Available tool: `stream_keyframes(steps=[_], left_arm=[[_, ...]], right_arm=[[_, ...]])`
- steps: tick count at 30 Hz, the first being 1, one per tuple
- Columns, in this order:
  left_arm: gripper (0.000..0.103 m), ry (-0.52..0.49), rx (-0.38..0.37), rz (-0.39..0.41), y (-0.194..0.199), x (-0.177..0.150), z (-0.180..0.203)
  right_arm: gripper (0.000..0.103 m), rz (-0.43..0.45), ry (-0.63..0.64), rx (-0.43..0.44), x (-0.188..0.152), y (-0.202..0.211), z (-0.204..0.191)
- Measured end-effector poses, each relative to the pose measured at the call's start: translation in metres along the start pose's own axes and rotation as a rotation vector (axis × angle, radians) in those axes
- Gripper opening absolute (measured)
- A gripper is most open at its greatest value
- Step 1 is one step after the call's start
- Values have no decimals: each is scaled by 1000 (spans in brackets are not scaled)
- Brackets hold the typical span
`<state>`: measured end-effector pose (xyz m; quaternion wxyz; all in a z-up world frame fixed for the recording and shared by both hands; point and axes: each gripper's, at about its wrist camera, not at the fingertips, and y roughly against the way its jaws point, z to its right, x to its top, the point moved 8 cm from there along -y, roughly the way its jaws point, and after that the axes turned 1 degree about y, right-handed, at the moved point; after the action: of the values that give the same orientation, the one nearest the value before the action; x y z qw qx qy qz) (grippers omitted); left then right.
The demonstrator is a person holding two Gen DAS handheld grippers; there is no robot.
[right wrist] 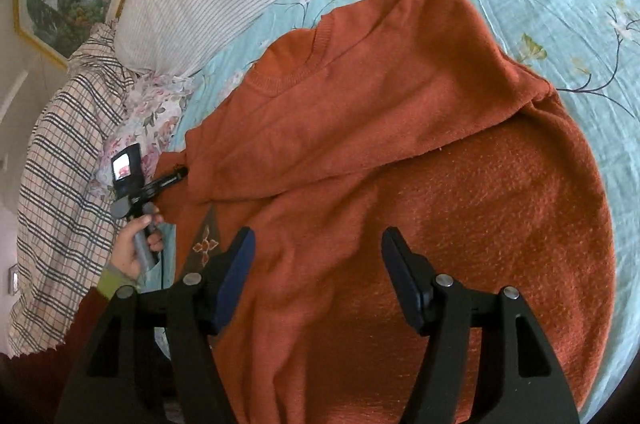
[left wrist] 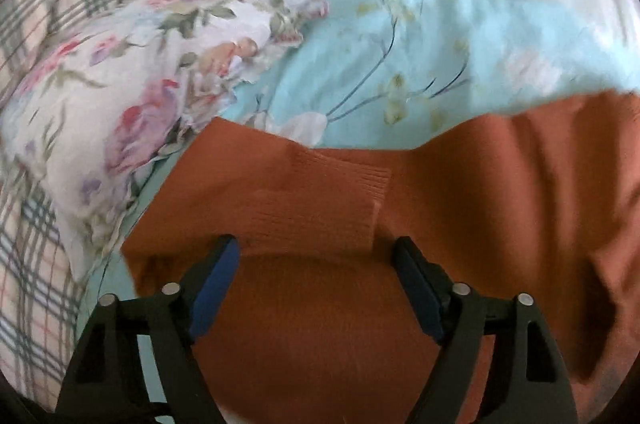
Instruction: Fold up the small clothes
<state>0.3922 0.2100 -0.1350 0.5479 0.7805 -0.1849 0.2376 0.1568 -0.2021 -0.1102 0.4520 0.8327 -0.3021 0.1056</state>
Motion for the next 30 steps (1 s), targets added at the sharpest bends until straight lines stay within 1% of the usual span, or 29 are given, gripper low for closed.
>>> stream_keyframes(steps=[1, 2, 3, 4, 5, 6, 9, 13, 15, 16, 18, 19, 22, 24, 25, 27, 30], left_arm=[[59, 13, -28, 2, -7, 3, -2], [48, 34, -55, 4, -7, 6, -3], [23, 57, -78, -1, -7, 8, -6], [9, 89, -95, -2, -3, 11, -12], [9, 114, -115, 8, 2, 12, -15], [8, 144, -154, 19, 10, 13, -18], [7, 187, -248, 48, 39, 9, -15], [7, 220, -411, 105, 98, 3, 10], [7, 224, -521, 137, 134, 5, 36], [7, 218, -562, 149, 148, 6, 50], [7, 193, -648, 181, 182, 12, 82], [7, 170, -706, 192, 200, 15, 106], [7, 101, -811, 203, 235, 15, 166], [7, 52, -879, 176, 248, 11, 213], [7, 21, -900, 160, 251, 8, 240], [7, -16, -910, 133, 251, -1, 278], [7, -49, -933, 76, 238, -13, 322]], right_arm=[[66, 1, 4, -2, 0, 0, -1], [66, 1, 5, -3, -1, 0, -1], [66, 2, 5, -2, -2, 0, -2], [66, 2, 5, -1, -2, -1, -3], [66, 2, 5, 3, -2, -2, -4], [66, 1, 6, 6, -2, -2, -4], [66, 5, 8, 24, -3, -2, -7], [66, 21, 20, 35, -3, 6, -12], [66, 37, 24, 32, -2, 13, -11], [66, 49, 22, 31, -1, 18, -10], [66, 67, 18, 23, 0, 25, -5], [66, 76, 14, 14, 0, 29, -1], [66, 95, -19, 1, 1, 40, 15], [66, 104, -51, -5, -1, 46, 27], [66, 108, -65, -11, -2, 49, 34], [66, 114, -79, -21, -4, 54, 43], [66, 122, -102, -31, -6, 61, 55]])
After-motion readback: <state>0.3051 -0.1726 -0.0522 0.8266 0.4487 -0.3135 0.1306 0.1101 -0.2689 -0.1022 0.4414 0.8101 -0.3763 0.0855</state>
